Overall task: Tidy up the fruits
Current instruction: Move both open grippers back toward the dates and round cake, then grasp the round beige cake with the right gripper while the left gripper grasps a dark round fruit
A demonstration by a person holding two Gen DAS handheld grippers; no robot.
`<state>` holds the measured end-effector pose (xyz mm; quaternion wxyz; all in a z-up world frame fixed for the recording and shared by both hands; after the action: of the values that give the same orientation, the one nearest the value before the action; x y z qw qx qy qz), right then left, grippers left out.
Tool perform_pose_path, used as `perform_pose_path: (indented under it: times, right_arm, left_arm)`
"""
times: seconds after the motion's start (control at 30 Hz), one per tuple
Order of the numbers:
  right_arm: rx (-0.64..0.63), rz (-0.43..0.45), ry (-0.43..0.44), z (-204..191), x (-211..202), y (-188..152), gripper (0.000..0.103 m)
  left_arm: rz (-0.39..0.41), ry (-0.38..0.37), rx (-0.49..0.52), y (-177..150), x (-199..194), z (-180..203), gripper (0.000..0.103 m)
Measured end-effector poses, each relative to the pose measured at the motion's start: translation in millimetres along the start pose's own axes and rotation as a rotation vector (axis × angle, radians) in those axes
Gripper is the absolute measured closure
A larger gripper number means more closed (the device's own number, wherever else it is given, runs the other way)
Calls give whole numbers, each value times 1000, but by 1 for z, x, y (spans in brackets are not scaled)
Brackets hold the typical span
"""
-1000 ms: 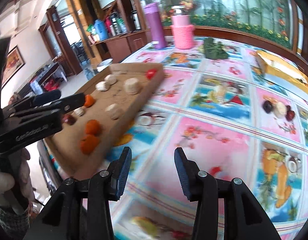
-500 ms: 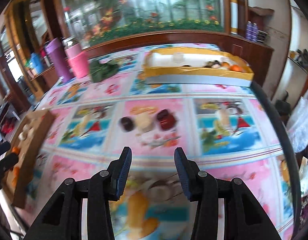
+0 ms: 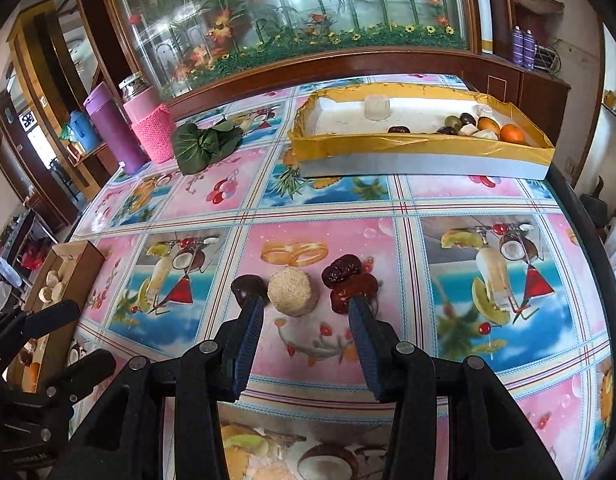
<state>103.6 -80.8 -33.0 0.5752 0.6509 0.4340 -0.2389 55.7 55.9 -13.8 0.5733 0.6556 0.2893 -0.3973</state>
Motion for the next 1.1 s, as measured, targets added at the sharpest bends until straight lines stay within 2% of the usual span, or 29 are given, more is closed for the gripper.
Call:
perform_pose_path:
  times: [0.1, 0.2, 0.3, 0.5, 0.53, 0.57, 0.9, 1.1]
  right_arm:
    - [40, 20, -16, 13, 2, 5, 56]
    - [66, 16, 45, 17, 5, 7, 57]
    - [40, 4, 99, 3, 10, 6, 57]
    - [-4, -34, 49, -10, 33, 8, 59]
    - [-3, -18, 57, -12, 33, 9, 59]
    - [-4, -18, 57, -12, 34, 10, 69]
    - [106, 10, 130, 9, 12, 2, 70]
    - [194, 63, 149, 35, -10, -2, 70]
  left_arm:
    - [-6, 1, -10, 1, 5, -4, 32]
    - [-19, -2, -21, 2, 13, -6, 32]
    - [-36, -14, -31, 0, 21, -5, 32]
    - [-52, -16, -29, -6, 25, -1, 32]
    - [-51, -17, -29, -6, 25, -1, 32]
    - [-52, -20, -32, -6, 26, -1, 32]
    - [-63, -66, -39, 10, 38, 13, 32]
    - [-34, -93, 42, 39, 59, 47, 32]
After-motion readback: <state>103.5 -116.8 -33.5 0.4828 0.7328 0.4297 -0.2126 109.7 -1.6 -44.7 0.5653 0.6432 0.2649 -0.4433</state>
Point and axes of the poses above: each gripper's, at about its wrist camera, not at the fingertips, and x roughly the way its jaws point, z to its right, y to its top, the point moved 9 cm from there along x, roughly the way its jaws point, and after that the axes turned 7 degrees about -z, right-handed, at the moved point
